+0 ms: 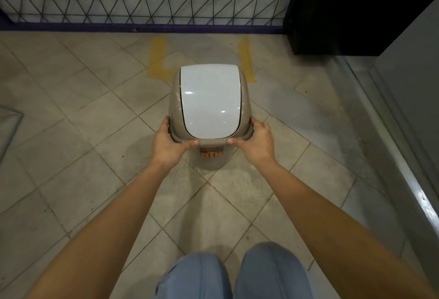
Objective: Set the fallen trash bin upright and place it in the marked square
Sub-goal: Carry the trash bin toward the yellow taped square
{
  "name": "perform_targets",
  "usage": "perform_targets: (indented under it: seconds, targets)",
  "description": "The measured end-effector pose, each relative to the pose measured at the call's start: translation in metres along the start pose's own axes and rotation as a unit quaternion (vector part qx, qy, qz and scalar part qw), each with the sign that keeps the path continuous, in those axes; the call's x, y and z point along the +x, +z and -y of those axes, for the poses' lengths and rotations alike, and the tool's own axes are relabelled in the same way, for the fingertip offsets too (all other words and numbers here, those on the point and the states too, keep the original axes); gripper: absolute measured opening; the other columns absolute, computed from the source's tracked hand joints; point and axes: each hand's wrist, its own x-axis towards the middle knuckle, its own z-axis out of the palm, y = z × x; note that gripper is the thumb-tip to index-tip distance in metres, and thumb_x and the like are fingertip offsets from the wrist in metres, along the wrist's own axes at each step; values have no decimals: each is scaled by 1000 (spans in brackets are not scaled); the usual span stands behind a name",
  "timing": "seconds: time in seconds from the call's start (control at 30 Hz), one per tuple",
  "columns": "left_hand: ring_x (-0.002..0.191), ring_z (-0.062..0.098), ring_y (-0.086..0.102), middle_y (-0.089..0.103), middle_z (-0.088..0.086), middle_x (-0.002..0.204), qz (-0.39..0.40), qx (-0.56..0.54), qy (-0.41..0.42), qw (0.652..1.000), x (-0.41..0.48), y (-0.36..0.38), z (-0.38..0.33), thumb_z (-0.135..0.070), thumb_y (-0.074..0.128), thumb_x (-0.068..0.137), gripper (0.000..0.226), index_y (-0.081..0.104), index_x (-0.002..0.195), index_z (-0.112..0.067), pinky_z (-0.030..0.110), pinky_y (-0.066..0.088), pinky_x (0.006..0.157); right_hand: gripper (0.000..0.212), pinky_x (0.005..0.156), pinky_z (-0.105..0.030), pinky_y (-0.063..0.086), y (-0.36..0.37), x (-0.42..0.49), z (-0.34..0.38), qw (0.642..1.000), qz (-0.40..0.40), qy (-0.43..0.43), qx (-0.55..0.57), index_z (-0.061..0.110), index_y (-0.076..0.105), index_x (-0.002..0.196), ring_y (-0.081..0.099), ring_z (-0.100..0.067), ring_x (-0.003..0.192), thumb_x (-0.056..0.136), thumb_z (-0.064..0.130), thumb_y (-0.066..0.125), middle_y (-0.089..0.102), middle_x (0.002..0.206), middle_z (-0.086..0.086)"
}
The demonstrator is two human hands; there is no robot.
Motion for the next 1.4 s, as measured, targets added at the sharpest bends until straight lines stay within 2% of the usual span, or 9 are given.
perform_targets:
  seconds: [0.63,0.7,0.8,0.93,1.0,1.07,1.17,1.3,1.4]
  targets:
    - [123,22,49,49,5,138,16,4,-9,1000,85,-10,-25,-12,89,53,108,29,143,-12,38,44,101,93,102,-36,41,16,77,29,999,1,36,28,11,42,135,47,-23,122,55,21,89,48,134,-7]
    - [123,22,49,50,5,137,27,13,-1,1000,89,-10,-28,-14,91,50,110,31,142,-10,34,44,99,95,98,-29,42,11,82,33,998,22,37,40,10,40,136,46,-19,121,55,18,89,48,134,-4]
    - [122,22,50,51,6,135,38,17,10,999,92,-10,-29,-13,91,48,106,35,138,-11,34,45,97,91,72,-3,39,8,84,35,997,40,40,46,7,42,131,43,-7,105,53,11,89,48,114,8]
    - [119,22,51,50,4,132,47,15,28,998,106,-14,-28,-16,91,50,101,38,136,-15,36,46,96,87,57,6,36,15,97,38,997,36,32,68,7,44,128,42,-6,101,53,6,88,46,101,17]
    - [119,22,50,49,4,133,45,19,34,998,114,-14,-29,-18,91,51,101,37,136,-17,37,46,97,87,58,3,38,17,108,38,997,39,23,64,9,44,128,43,-7,101,53,8,88,47,100,18]
    - [120,22,50,49,6,134,44,16,35,998,121,-14,-31,-19,90,52,101,36,137,-19,42,46,100,87,70,-3,41,19,115,40,997,43,13,59,10,44,129,46,-10,108,54,12,88,49,112,11]
    - [121,23,49,48,6,135,44,12,38,998,132,-12,-31,-19,89,54,101,34,139,-21,45,45,101,94,102,-35,41,23,124,40,997,49,10,55,15,37,136,41,-21,127,58,18,87,46,133,-4]
    - [124,24,47,43,5,141,29,19,52,998,143,-8,-33,-21,87,59,102,29,144,-19,45,43,102,99,104,-31,32,26,135,43,998,39,5,43,19,28,142,38,-23,128,61,21,85,37,134,-7]
    - [119,18,50,46,-4,135,20,7,59,998,149,-7,-34,-19,86,61,99,30,143,-17,35,46,99,101,105,-30,33,28,143,46,998,42,7,50,17,25,143,36,-21,130,62,20,85,36,137,-5]
